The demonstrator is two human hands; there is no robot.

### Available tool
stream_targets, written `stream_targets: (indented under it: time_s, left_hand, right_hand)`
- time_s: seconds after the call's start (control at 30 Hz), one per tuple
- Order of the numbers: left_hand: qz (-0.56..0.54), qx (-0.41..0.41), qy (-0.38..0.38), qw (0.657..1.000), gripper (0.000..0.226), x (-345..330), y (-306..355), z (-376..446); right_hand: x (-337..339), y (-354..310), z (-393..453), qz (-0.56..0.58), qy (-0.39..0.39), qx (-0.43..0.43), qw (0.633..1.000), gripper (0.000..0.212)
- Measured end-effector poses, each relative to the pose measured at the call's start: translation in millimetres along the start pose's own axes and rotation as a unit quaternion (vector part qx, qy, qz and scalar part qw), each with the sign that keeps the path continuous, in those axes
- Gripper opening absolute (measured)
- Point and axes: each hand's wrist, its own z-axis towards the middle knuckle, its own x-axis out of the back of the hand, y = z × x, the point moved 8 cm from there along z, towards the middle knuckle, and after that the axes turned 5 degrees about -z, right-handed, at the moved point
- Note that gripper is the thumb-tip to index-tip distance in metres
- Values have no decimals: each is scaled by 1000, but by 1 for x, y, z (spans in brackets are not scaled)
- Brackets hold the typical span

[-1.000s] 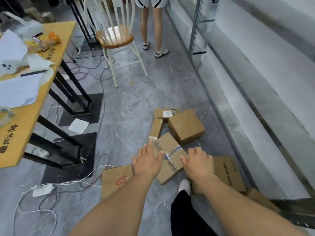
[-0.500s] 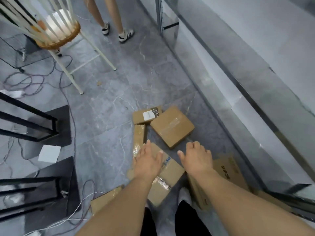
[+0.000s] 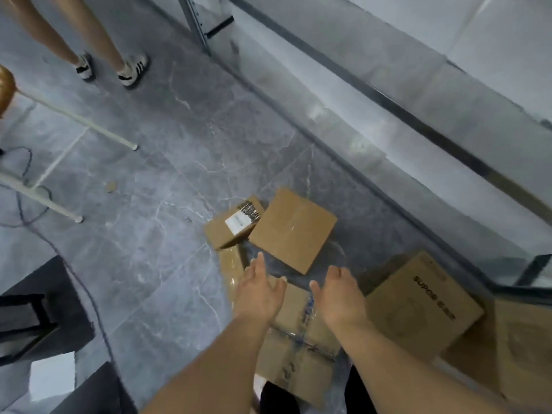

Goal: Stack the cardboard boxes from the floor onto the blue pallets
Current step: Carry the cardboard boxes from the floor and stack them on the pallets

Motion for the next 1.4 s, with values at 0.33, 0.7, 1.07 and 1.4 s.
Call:
stream_targets:
  time_s: [0.33,0.7,1.07,1.4]
  left_hand:
    - [34,-22,-25,999,76,-68,-78,154]
    - [-34,23,22,999,98,-125,-128,298]
    - [-49,71,48,995,84,-132,-126,293]
    - [-108,69,63,990,80,-44,-28,153]
  right_hand:
    - [-124,3,124,40,0,-84,996,43]
    - [-242,41,225,173,-25,-196,965,79]
    - [-228,58,233,292,-9,-198,936,44]
    - [-63,75,121,299,17,-141,944,42]
